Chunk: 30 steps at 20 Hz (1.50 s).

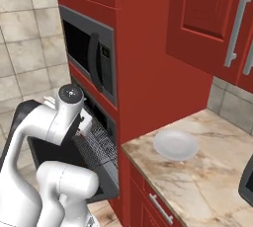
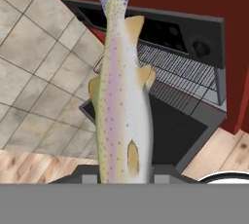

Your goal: Place the fish on the top rack of the oven, and slide the tray back inside. Close the oven door.

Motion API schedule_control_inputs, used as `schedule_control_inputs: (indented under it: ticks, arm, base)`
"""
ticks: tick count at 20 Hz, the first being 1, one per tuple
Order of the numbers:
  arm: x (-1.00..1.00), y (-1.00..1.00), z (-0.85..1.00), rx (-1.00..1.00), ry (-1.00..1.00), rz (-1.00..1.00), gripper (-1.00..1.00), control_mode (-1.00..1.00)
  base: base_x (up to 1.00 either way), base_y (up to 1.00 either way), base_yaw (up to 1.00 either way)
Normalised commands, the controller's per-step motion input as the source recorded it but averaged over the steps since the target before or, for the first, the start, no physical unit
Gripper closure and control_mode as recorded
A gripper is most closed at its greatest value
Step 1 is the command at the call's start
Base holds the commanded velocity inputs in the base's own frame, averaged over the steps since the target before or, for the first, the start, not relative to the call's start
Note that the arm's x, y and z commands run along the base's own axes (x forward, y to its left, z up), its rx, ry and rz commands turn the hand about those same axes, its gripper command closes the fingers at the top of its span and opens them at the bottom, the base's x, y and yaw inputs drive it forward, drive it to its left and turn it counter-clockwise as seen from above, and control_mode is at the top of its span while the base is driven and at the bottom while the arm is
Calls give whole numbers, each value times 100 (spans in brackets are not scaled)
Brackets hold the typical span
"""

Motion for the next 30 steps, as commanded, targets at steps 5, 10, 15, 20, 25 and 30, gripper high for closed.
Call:
schedule_control_inputs:
  ticks: [5,10,15,20,25,30]
  arm:
    - [0,0,0,0,0,0,100,100]
    - [0,0,0,0,0,0,100,100]
    - [0,0,0,0,0,0,100,-100]
    - [0,2,0,0,1,0,100,-100]
    - [6,23,-7,-6,4,-4,100,-100]
    - [28,47,-21,-14,4,-12,100,-100]
  base:
    - [-44,0,1]
    - [-1,0,6]
    - [0,0,3]
    - [0,0,0]
    - [0,0,0]
    - [0,0,0]
